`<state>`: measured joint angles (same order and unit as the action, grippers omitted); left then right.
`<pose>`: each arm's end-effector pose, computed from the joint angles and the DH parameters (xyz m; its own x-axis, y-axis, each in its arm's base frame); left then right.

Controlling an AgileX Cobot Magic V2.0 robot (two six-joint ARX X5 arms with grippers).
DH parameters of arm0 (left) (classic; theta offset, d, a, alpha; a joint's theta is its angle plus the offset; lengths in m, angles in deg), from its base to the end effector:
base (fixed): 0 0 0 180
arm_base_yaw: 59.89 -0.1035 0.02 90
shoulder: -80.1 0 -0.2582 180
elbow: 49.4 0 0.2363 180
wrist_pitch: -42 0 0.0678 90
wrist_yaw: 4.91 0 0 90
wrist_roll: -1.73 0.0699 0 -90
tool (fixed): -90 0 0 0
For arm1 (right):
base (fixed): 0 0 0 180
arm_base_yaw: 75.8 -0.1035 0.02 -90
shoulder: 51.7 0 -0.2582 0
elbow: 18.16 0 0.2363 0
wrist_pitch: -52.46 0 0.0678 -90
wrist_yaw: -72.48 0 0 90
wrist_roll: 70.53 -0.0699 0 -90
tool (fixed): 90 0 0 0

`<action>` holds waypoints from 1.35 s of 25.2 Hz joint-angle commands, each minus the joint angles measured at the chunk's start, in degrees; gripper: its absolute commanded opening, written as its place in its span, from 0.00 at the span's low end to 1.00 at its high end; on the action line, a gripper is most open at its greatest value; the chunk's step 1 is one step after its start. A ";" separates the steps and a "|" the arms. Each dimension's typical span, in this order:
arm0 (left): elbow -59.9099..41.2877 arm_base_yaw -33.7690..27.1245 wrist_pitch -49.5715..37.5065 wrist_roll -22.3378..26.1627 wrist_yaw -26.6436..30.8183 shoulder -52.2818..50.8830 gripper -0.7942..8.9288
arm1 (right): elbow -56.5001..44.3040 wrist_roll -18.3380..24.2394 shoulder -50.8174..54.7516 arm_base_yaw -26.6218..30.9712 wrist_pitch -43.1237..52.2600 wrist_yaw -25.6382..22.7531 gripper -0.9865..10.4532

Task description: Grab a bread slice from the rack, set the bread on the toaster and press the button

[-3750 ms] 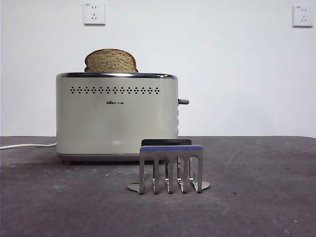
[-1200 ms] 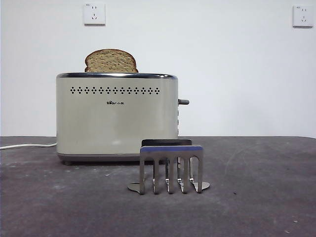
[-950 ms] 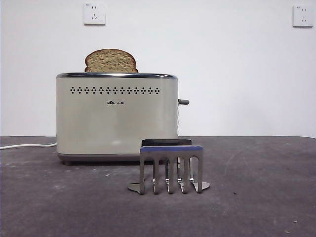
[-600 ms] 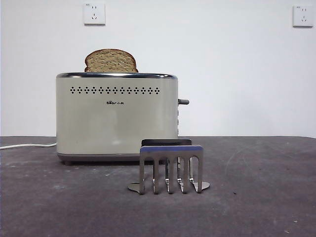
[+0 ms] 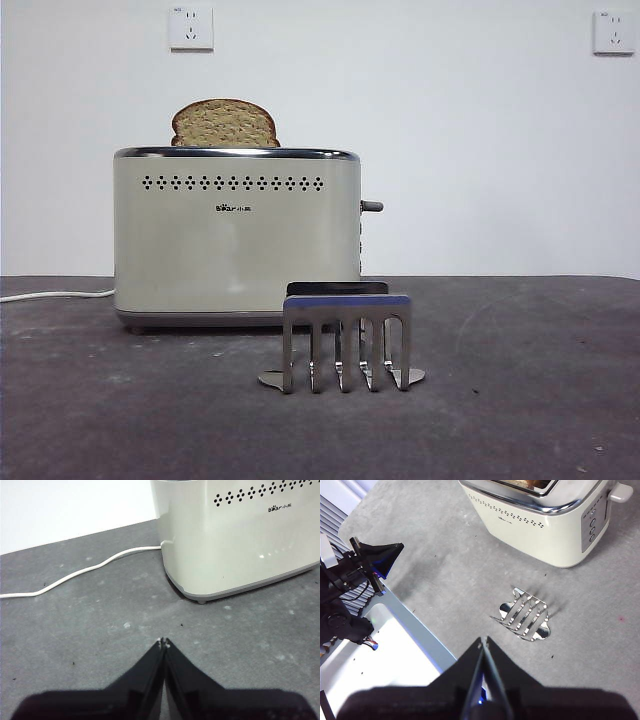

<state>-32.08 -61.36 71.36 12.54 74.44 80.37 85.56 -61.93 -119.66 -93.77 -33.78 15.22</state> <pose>0.1214 -0.0098 0.1449 0.9646 -0.1601 -0.2095 0.1925 0.9706 0.1445 0.1742 0.0963 0.3833 0.3423 0.6796 -0.6489 -0.6900 0.6505 0.3173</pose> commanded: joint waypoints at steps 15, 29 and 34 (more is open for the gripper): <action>-0.81 -0.15 -0.02 -0.68 0.04 -0.15 0.08 | -9.40 -8.55 20.46 12.07 17.88 -16.33 0.09; -0.81 -0.15 -0.02 -0.68 0.04 -0.15 0.08 | -62.29 -10.34 50.45 17.97 60.24 -19.61 0.09; -0.79 -0.15 -0.02 -0.68 0.04 -0.15 0.08 | -71.28 -7.08 55.25 17.92 65.24 -19.61 0.09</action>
<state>-32.06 -61.36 71.36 12.51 74.44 80.37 15.84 -70.59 -65.02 -75.83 30.59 -4.22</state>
